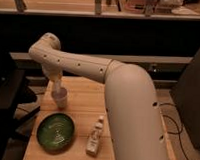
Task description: Place the white sponge in the ceramic cup
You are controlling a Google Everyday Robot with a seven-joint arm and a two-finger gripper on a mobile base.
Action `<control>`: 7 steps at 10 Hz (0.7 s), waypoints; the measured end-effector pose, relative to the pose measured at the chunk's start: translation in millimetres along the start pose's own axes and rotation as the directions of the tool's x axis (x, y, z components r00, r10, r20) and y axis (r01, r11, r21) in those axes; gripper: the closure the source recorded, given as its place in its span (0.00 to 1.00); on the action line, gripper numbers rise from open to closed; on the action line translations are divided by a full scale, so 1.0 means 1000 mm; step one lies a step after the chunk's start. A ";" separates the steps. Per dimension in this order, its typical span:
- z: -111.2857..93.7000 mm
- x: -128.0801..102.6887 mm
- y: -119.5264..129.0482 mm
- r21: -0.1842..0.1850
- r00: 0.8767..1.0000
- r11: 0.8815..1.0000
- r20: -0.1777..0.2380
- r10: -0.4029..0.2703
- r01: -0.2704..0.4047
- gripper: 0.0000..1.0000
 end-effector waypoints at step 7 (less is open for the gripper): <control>0.010 -0.014 0.008 0.026 1.000 1.000 0.006 0.012 -0.012 0.25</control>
